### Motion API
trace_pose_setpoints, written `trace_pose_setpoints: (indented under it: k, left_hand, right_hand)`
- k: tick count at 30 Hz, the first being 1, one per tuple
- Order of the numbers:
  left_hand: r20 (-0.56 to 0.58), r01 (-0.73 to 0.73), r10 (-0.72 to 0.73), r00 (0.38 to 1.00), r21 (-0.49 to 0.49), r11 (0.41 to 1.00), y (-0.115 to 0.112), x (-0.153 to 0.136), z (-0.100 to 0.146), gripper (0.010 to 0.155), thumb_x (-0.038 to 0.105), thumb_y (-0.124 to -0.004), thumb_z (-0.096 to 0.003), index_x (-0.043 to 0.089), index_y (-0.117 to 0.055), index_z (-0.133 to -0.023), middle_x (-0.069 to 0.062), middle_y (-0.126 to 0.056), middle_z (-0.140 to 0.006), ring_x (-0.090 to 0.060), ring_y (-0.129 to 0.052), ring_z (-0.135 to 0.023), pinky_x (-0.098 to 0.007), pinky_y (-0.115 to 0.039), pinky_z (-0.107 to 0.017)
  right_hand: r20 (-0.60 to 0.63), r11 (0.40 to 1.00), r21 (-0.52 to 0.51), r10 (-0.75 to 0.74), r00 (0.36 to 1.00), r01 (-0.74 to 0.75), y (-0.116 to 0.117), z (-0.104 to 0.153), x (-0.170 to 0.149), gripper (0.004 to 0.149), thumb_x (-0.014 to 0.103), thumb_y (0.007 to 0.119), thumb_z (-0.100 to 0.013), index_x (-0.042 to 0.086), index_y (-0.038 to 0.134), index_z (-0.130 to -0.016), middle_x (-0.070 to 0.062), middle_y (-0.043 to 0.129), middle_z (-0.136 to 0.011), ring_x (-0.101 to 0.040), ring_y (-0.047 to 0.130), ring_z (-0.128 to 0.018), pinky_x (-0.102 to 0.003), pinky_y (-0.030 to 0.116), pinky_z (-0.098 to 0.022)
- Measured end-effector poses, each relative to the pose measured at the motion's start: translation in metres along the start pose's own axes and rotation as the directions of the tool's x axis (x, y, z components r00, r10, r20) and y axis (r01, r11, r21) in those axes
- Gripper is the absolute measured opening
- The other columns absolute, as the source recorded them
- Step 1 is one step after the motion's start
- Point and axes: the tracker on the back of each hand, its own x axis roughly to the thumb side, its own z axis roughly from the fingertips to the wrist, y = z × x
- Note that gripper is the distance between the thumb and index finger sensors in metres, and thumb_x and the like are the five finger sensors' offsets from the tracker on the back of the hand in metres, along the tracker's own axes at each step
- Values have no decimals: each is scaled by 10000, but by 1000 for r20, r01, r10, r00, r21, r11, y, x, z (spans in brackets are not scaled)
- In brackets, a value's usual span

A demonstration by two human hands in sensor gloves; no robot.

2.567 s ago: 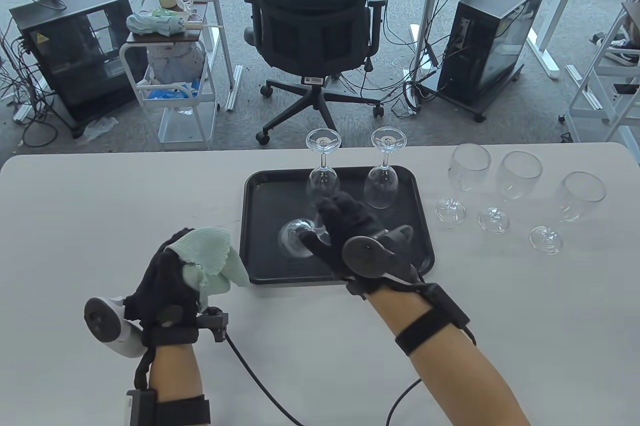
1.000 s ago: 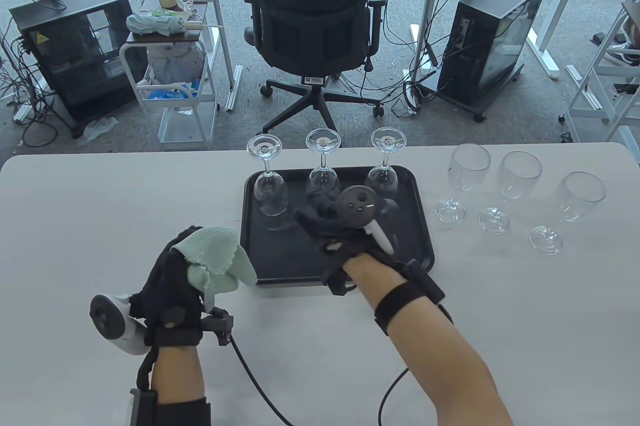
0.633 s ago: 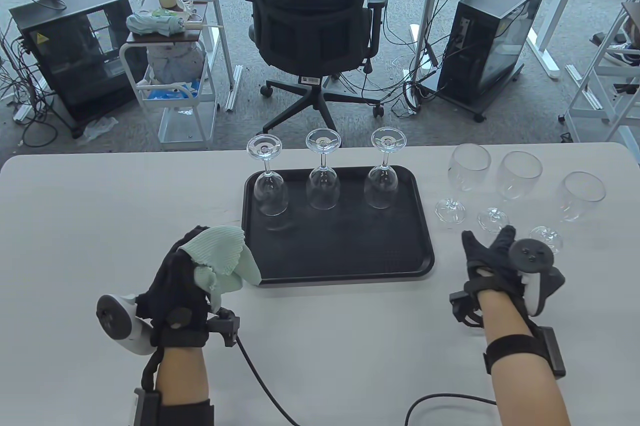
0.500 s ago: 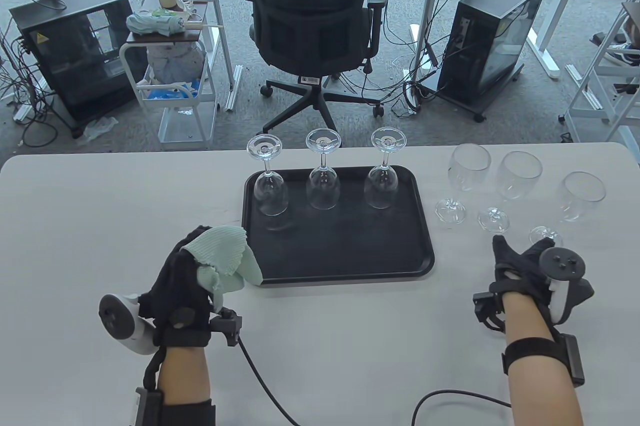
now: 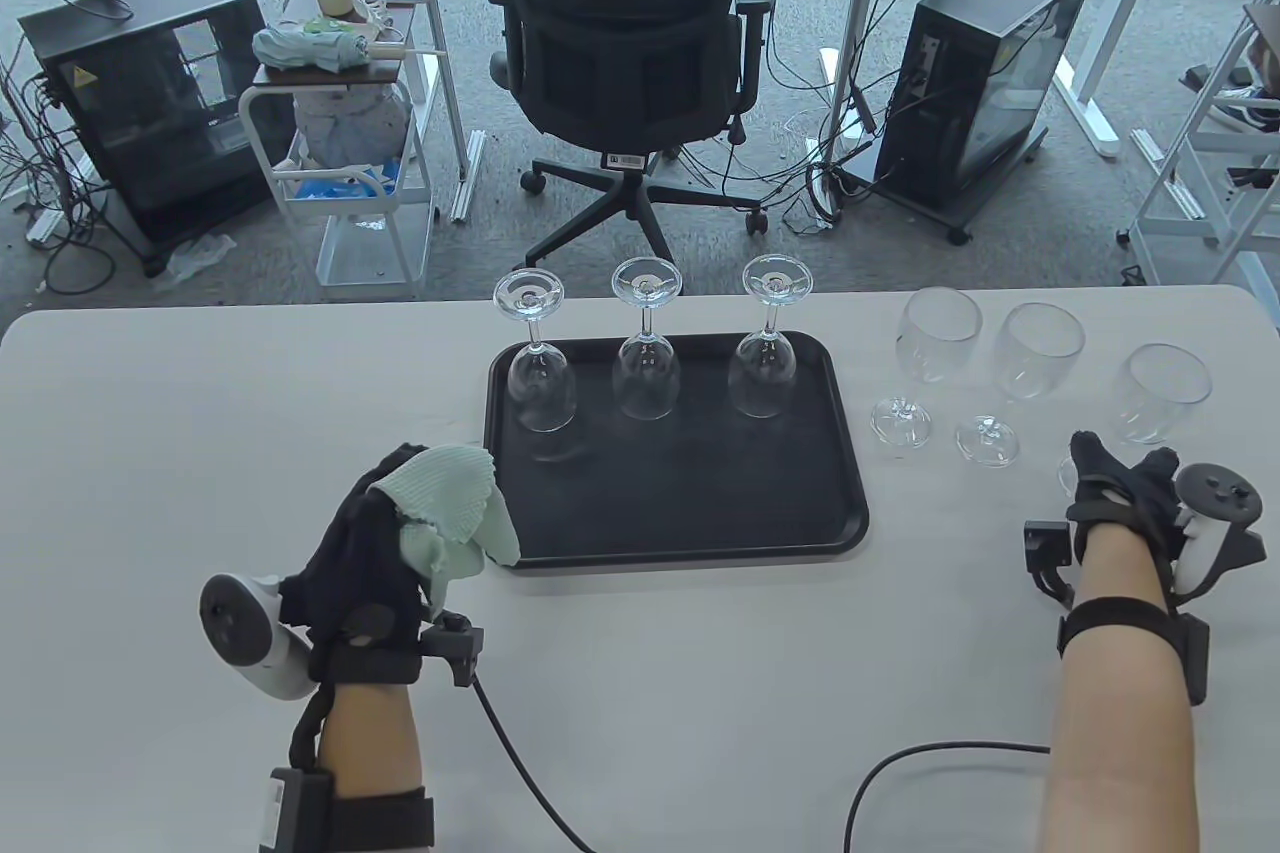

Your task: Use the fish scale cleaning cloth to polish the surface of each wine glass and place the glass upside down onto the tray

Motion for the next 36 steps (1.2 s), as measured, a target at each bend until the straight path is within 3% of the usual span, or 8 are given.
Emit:
trace_pose_setpoints:
  k: [6,11,17,19,22,25,31,36]
  left_hand:
    - [-4,24,-24,1000,-2,1000,0,0,0,543,499,-624,-585,125,-789,-941,-151,-781,-1027,-436,-814,-924,-633,-745,-653]
    - [-14,14,-14,1000,0,1000,0,-2,0,542,500,-623,-586,126,-790,-940,-150,-782,-1027,-438,-812,-925,-634,-745,-653]
    - [-8,6,-6,1000,5,1000,-2,-3,1,541,501,-625,-582,128,-793,-935,-148,-789,-1019,-429,-823,-917,-625,-755,-646]
    - [-9,-8,8,1000,3,1000,-4,-4,2,545,504,-621,-585,127,-789,-941,-148,-783,-1025,-433,-818,-922,-631,-750,-649]
    - [-15,-11,11,1000,-1,1000,-7,-6,2,542,504,-621,-584,131,-788,-941,-144,-783,-1025,-429,-820,-921,-629,-752,-648]
    - [-22,-28,28,999,-1,1000,-8,-8,4,542,504,-621,-584,133,-785,-943,-143,-780,-1028,-430,-814,-925,-631,-746,-651]
    - [-27,-18,18,999,-4,1000,-10,-9,2,545,511,-613,-587,146,-764,-962,-131,-753,-1053,-432,-777,-953,-642,-717,-669]
    - [-32,3,-4,999,-2,1000,-12,-13,4,546,513,-612,-586,150,-765,-963,-128,-755,-1054,-429,-773,-957,-652,-709,-669]
  right_hand:
    - [-33,998,-57,-11,999,9,5,-15,6,589,492,846,-515,264,622,-1010,-204,397,-1130,-492,328,-993,-593,422,-704]
    - [3,994,-90,-69,998,69,1,-6,0,433,394,842,-510,301,741,-920,-201,541,-1092,-490,425,-984,-604,480,-689]
    - [292,961,-55,-243,925,269,-13,27,6,426,373,751,-545,342,629,-953,-118,709,-1003,-407,409,-1030,-726,353,-657]
    - [479,957,-35,-236,846,287,-20,53,23,429,372,731,-552,352,593,-958,-100,711,-961,-389,446,-1029,-733,333,-659]
    - [690,976,-31,-134,711,215,-21,92,46,447,375,732,-557,383,568,-972,-74,715,-950,-326,541,-998,-705,475,-677]
    - [862,997,-66,35,505,45,-2,153,71,457,350,783,-551,379,616,-976,-74,740,-942,-316,579,-981,-665,533,-663]
    - [941,949,-205,258,220,-239,79,284,81,469,313,868,-509,358,719,-951,-50,823,-909,-302,686,-948,-602,620,-629]
    - [893,851,-440,450,-36,-288,111,330,62,487,296,903,-484,355,751,-943,-30,885,-861,-293,764,-885,-496,724,-558]
